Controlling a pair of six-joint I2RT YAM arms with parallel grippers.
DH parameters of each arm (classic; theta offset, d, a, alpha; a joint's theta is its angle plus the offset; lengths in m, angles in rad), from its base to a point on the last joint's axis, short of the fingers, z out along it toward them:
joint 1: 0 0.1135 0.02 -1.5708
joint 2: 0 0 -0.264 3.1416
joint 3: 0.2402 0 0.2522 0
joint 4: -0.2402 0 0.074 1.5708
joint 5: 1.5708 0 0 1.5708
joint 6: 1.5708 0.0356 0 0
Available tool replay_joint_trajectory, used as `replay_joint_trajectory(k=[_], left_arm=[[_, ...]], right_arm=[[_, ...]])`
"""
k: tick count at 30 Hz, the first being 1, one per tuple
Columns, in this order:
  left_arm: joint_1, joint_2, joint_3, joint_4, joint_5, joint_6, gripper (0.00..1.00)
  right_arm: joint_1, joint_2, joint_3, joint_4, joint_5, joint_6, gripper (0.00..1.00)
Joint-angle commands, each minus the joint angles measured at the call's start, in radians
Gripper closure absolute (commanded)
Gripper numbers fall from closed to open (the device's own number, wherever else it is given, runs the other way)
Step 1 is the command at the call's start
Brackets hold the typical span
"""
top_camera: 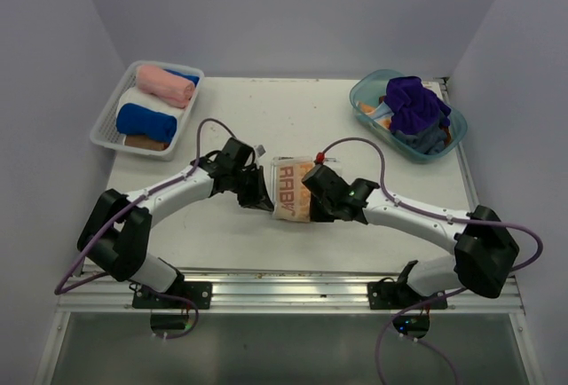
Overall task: Roll the towels
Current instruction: Roll the towel
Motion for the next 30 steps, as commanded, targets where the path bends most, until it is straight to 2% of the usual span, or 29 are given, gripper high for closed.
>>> replay_joint_trajectory(k=[1, 3, 5, 6, 9, 12, 13, 14, 18, 25, 30], left_arm=[[0.006, -0.013, -0.029, 0.010, 0.051, -0.007, 1.00], [0.008, -0.019, -0.084, 0.025, 0.065, -0.005, 1.00], [0.006, -0.021, -0.132, 0.046, 0.076, -0.011, 1.00], [0.005, -0.019, -0.144, 0.051, 0.085, -0.013, 1.00], [0.005, -0.021, -0.164, 0.062, 0.090, -0.014, 1.00], [0.006, -0.018, -0.155, 0.071, 0.090, -0.016, 1.00], [0.006, -0.015, -0.153, 0.071, 0.090, -0.016, 1.00], [0.006, -0.010, -0.146, 0.071, 0.090, -0.016, 1.00], [0.004, -0.007, -0.136, 0.071, 0.087, -0.019, 1.00], [0.005, -0.014, -0.141, 0.069, 0.087, -0.025, 1.00], [0.006, -0.021, -0.144, 0.069, 0.087, -0.027, 1.00]], right_arm=[[0.014, -0.043, -0.064, 0.009, -0.059, 0.025, 1.00], [0.040, -0.060, -0.104, 0.015, -0.070, 0.045, 0.96], [0.054, -0.065, -0.111, -0.003, -0.069, 0.059, 0.80], [0.060, -0.076, -0.104, -0.014, -0.058, 0.062, 0.65], [0.060, -0.111, -0.064, -0.045, 0.015, 0.060, 0.56], [0.054, -0.100, 0.000, -0.045, 0.062, 0.028, 0.60], [0.051, -0.061, 0.020, -0.045, 0.063, 0.008, 0.64], [0.048, -0.039, 0.039, -0.042, 0.059, 0.002, 0.73], [0.046, 0.085, 0.086, 0.023, 0.014, -0.019, 0.88], [0.044, 0.260, 0.050, 0.093, -0.043, 0.028, 0.97], [0.044, 0.160, 0.022, 0.086, -0.023, 0.036, 0.98]])
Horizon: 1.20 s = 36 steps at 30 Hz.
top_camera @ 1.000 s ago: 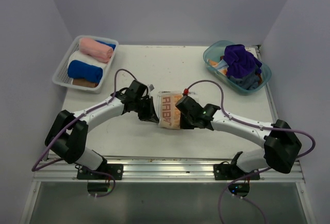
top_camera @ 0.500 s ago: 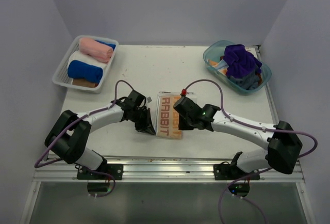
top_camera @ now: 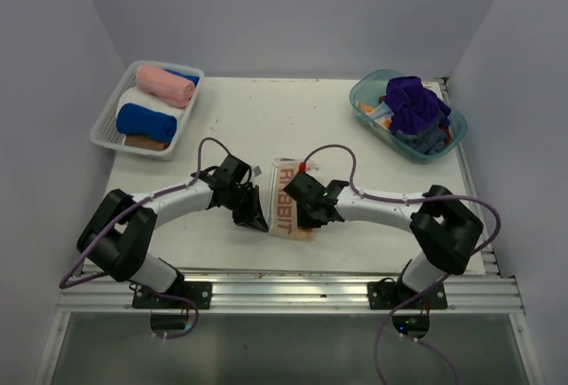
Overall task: Roll the towels
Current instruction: Roll the towel
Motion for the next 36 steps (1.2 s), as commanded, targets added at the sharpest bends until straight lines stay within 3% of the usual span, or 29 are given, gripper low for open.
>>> replay_joint_trajectory(k=[1, 6, 17, 21, 25, 30, 36], left_arm=[[0.005, -0.020, 0.021, 0.035, 0.018, -0.019, 1.00], [0.006, -0.023, 0.018, 0.038, 0.021, -0.021, 1.00], [0.005, -0.023, -0.007, 0.050, 0.018, -0.027, 1.00], [0.006, -0.015, -0.002, 0.053, 0.024, -0.025, 1.00], [0.006, -0.017, 0.004, 0.050, 0.022, -0.021, 1.00], [0.005, -0.023, 0.010, 0.049, 0.024, -0.025, 1.00], [0.005, -0.023, 0.012, 0.042, 0.022, -0.022, 1.00]], right_arm=[[-0.003, -0.125, -0.023, 0.007, 0.020, 0.018, 0.98], [-0.002, -0.183, -0.003, 0.004, 0.022, 0.006, 0.95], [0.031, 0.089, 0.088, 0.157, -0.096, -0.014, 0.98], [0.032, 0.145, 0.114, 0.108, -0.106, -0.019, 1.00], [0.031, 0.029, 0.083, 0.064, -0.032, -0.022, 0.99], [0.029, -0.143, -0.001, -0.008, 0.060, -0.002, 0.87], [0.031, -0.287, -0.150, -0.022, 0.032, 0.070, 0.71]])
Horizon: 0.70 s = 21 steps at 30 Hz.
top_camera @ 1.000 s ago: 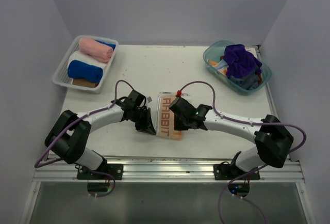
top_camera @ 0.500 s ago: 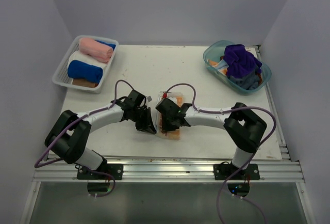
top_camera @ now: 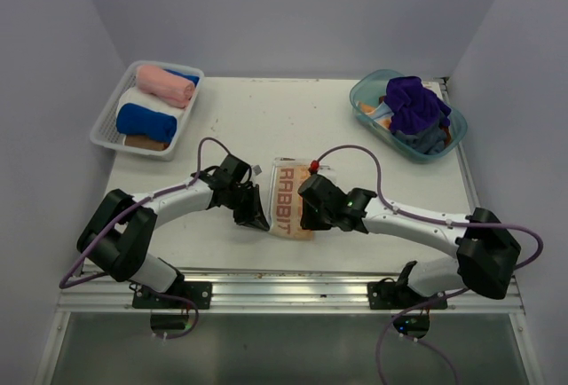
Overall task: Roll the towels
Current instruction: Roll the towel
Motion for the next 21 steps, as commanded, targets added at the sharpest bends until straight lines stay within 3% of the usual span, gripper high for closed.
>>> replay_joint_trajectory(k=[1, 9, 21], left_arm=[[0.006, -0.020, 0.008, 0.025, 0.014, -0.002, 1.00], [0.004, -0.016, 0.003, 0.029, 0.015, -0.005, 1.00], [0.006, -0.013, -0.003, 0.037, 0.014, -0.009, 1.00]], right_arm=[[0.001, -0.044, -0.086, -0.032, 0.008, 0.061, 0.68], [0.010, -0.035, -0.166, 0.057, -0.067, 0.072, 0.59], [0.010, 0.062, -0.149, 0.126, -0.041, 0.049, 0.69]])
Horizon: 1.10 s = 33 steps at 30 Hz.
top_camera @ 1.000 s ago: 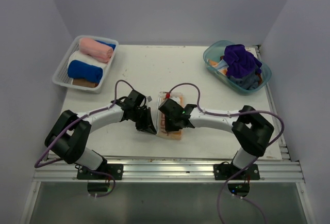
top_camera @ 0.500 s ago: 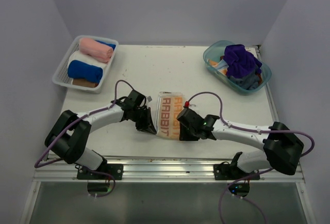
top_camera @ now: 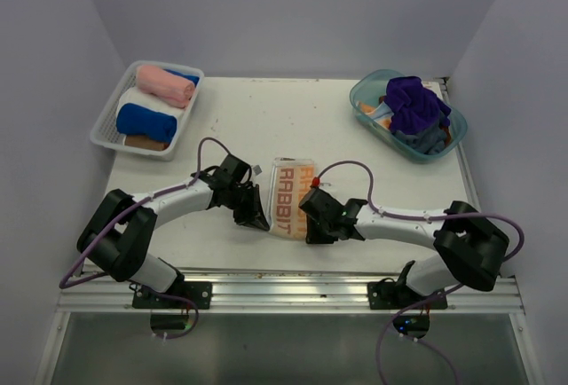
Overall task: Roll the towels
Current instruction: Roll the towel
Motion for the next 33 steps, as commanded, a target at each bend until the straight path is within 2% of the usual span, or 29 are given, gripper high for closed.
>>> replay_joint_trajectory(k=[1, 3, 4, 6, 11, 21, 28, 33], left_arm=[[0.005, -0.012, -0.002, 0.037, 0.017, -0.010, 1.00], [0.005, -0.012, -0.001, 0.034, 0.017, -0.009, 1.00], [0.006, -0.015, 0.004, 0.031, 0.017, -0.009, 1.00], [0.005, -0.021, 0.008, 0.023, 0.012, -0.009, 1.00], [0.006, -0.044, 0.050, -0.006, 0.000, -0.017, 1.00], [0.015, -0.030, 0.133, -0.025, -0.014, -0.047, 1.00], [0.049, 0.002, 0.183, -0.011, -0.001, -0.082, 1.00], [0.057, 0.025, 0.202, -0.011, 0.023, -0.079, 1.00]], right_arm=[[0.005, 0.023, 0.024, 0.043, 0.027, 0.000, 0.73], [0.006, 0.021, 0.033, 0.034, 0.039, -0.003, 0.82], [0.006, 0.018, 0.037, 0.019, 0.050, -0.003, 0.92], [0.006, -0.008, 0.056, -0.001, 0.067, -0.011, 1.00], [0.005, -0.063, 0.100, -0.072, 0.102, -0.027, 1.00], [-0.020, -0.056, 0.200, -0.147, 0.139, -0.080, 1.00], [-0.092, -0.045, 0.238, -0.171, 0.098, -0.097, 1.00], [-0.098, -0.055, 0.232, -0.187, 0.067, -0.089, 1.00]])
